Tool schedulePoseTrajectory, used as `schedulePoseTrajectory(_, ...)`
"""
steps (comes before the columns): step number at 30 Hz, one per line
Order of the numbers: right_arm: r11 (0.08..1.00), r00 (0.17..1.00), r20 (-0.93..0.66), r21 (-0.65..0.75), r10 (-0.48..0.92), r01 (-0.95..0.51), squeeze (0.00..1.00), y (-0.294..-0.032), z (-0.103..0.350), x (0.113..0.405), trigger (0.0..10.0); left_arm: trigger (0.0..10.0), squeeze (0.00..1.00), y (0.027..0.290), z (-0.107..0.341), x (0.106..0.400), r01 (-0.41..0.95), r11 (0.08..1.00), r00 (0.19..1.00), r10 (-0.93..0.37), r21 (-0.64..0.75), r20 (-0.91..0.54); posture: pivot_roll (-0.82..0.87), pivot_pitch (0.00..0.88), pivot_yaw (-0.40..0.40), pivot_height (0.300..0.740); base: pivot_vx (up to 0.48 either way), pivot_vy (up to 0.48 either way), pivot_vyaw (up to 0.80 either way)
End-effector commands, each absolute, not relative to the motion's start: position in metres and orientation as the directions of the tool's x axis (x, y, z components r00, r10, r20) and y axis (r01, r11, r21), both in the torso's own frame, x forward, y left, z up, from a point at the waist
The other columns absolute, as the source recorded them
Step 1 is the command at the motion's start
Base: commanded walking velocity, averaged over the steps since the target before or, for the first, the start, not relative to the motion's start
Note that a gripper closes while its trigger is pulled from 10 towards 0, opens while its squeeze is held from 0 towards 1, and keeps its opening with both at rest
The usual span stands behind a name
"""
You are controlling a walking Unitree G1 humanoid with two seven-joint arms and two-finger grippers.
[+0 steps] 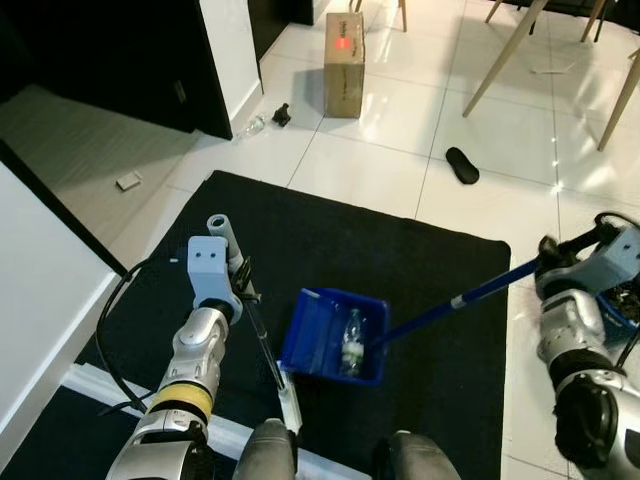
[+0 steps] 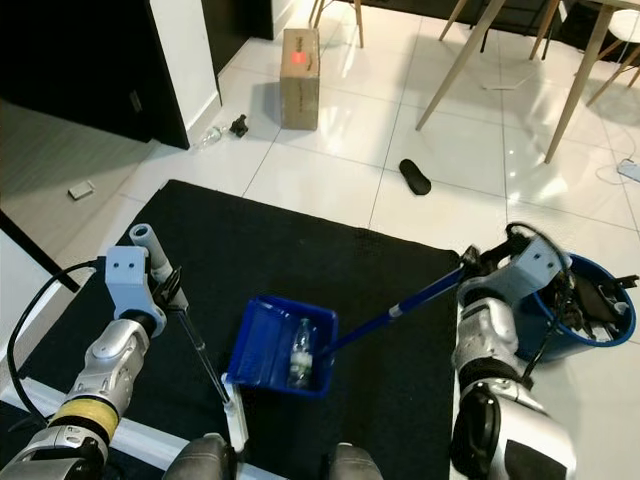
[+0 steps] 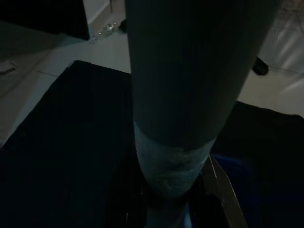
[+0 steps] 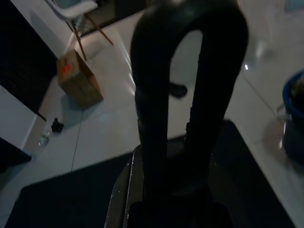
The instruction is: Sweep floor
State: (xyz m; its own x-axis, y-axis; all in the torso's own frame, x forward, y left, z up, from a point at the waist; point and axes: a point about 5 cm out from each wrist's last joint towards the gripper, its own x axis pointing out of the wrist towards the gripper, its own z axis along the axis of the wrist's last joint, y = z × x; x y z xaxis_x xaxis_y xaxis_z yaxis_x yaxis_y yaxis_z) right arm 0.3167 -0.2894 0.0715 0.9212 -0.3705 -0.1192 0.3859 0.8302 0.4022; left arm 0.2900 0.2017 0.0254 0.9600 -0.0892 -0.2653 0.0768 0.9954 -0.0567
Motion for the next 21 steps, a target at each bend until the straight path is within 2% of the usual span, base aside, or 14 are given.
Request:
schedulePoseTrajectory(1, 0.813, 0.908, -0.081, 0.419, -0.410, 0.405, 0.00, -0.302, 0.083, 0.318, 10.0, 10.0, 0.00, 0.195, 0.024, 0.289, 0.102, 0.993, 0.956, -0.115, -0.065, -0.269, 0.11, 0.000, -0.012, 0.740, 0.000, -0.480, 0.00)
schedulePoseTrajectory(8, 0.807, 0.899, -0.066, 0.416, -0.434, 0.420, 0.00, -0.314, 0.093, 0.319, 10.0, 10.0, 0.00, 0.194, 0.023, 0.287, 0.097, 0.993, 0.957, -0.113, -0.071, -0.269, 0.11, 0.000, -0.025, 0.740, 0.000, -0.480, 0.00)
schedulePoseTrajectory(21, 0.807, 0.899, -0.022, 0.432, -0.437, 0.403, 0.00, -0.316, 0.109, 0.328, 10.0, 10.0, 0.00, 0.197, 0.026, 0.292, 0.089, 0.994, 0.958, -0.103, -0.066, -0.267, 0.11, 0.000, -0.013, 0.740, 0.000, -0.480, 0.00)
